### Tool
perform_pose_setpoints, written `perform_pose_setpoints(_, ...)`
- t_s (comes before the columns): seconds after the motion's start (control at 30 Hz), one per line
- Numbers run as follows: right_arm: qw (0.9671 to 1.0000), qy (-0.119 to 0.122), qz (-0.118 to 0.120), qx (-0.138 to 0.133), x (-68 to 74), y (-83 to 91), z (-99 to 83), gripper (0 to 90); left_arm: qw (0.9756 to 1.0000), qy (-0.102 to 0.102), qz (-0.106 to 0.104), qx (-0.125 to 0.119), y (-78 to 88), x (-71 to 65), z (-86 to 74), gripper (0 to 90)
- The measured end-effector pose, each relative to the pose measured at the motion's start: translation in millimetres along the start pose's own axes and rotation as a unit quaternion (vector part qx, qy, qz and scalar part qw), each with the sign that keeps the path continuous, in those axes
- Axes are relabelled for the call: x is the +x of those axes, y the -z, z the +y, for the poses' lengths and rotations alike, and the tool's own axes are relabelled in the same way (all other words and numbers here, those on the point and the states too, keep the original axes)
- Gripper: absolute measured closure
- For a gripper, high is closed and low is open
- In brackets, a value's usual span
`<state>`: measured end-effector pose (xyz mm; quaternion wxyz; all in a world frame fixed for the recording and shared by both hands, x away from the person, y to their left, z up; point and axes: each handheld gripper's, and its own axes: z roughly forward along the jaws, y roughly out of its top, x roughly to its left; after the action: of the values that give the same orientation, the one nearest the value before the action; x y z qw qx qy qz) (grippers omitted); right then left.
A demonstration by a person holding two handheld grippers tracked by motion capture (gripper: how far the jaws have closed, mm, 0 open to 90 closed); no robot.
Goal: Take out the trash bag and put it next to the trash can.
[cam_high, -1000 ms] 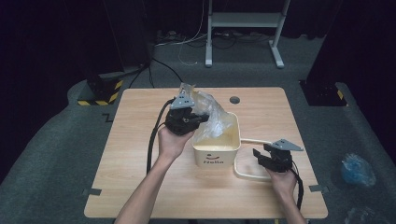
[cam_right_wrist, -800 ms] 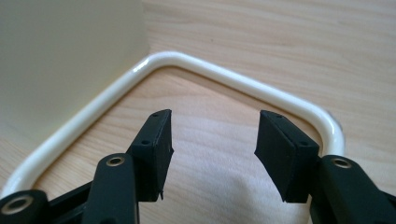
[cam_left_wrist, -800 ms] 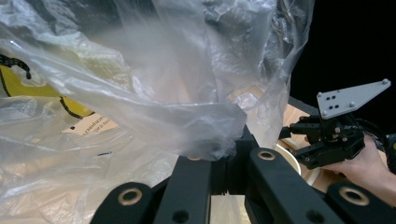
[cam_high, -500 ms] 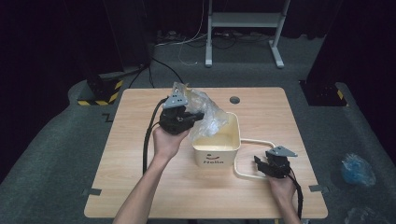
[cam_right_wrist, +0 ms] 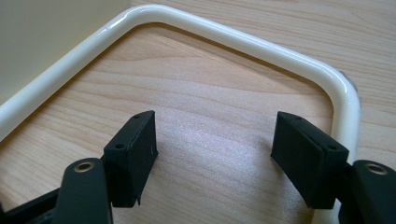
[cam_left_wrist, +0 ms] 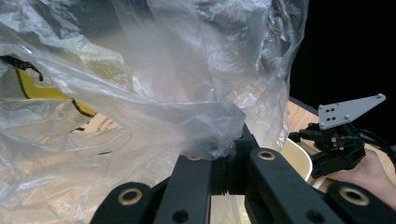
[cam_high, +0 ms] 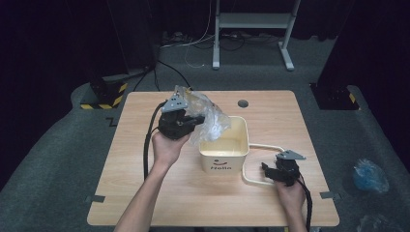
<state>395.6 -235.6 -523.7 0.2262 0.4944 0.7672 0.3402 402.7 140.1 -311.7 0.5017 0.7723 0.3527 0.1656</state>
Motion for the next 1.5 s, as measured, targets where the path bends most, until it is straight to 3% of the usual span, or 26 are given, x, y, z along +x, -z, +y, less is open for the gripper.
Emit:
perform_pose_setpoints(0.83,1.0,-0.005,-0.003,0.002,-0.3,-0.1,0.0,28.4,0.9984,0.028,0.049,-0.006,43.8,30.4,-11.0,88.9)
perform_pose_setpoints(1.5,1.0,-0.005,-0.003,0.002,-0.4,-0.1,-0.1,28.3,0.9953,0.06,0.076,0.005,59.8,53.3,-38.8,88.9)
